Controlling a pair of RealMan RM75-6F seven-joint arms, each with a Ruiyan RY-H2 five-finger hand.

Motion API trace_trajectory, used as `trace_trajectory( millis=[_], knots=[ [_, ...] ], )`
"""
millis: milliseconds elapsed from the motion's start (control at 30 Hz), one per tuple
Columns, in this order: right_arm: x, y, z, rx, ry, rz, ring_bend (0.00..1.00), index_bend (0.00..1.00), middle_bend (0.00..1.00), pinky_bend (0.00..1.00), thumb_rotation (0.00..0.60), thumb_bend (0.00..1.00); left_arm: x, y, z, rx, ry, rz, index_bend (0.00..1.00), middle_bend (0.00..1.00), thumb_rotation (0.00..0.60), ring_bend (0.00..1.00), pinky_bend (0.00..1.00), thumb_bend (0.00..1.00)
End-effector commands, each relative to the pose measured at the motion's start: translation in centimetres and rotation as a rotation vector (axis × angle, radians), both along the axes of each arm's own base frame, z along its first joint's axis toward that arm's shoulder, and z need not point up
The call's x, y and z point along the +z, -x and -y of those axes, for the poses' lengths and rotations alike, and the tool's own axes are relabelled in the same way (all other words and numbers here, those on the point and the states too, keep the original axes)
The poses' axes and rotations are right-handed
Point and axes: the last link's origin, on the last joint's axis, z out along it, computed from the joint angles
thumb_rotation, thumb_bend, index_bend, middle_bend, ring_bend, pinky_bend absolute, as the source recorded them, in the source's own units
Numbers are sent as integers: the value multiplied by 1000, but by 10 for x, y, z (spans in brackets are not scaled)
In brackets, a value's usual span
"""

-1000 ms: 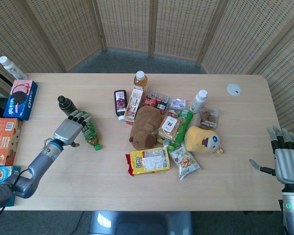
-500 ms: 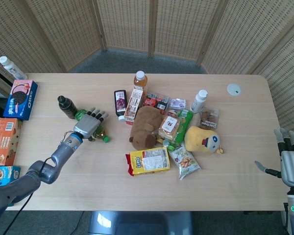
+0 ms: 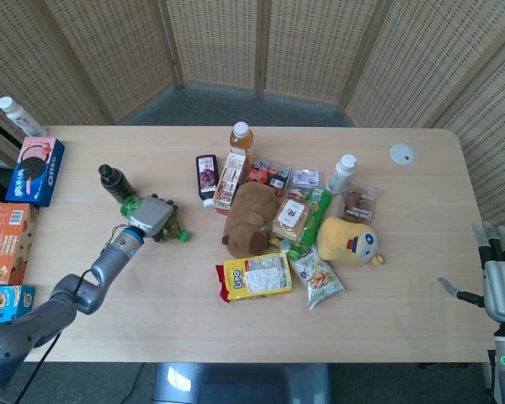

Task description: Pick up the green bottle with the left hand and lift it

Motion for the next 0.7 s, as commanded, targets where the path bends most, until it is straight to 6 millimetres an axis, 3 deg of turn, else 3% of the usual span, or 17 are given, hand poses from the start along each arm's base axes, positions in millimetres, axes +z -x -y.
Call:
trace_trajectory(
  millis=[33,233,500,700],
  knots=[
    [1,-1,0,-1,4,0,10,0,33,0,364,0,1,3,-1,12,-6,10,506,515,600,613,498,191],
    [1,-3,2,4,7,-2,10,0,32,0,364,0,2,6,-1,26,-12,28,621,623,600,714,608,192],
    [-3,-4,5,5,-3,3,10,0,32,0,365,0,9,-8,-6,35,-31,154,638,645,600,739,635,184],
    [-4,-3,6,6,-5,6,10,0,33,0,361,0,29,-24,-7,1,-55,271,640,650,600,745,642,184]
  ],
)
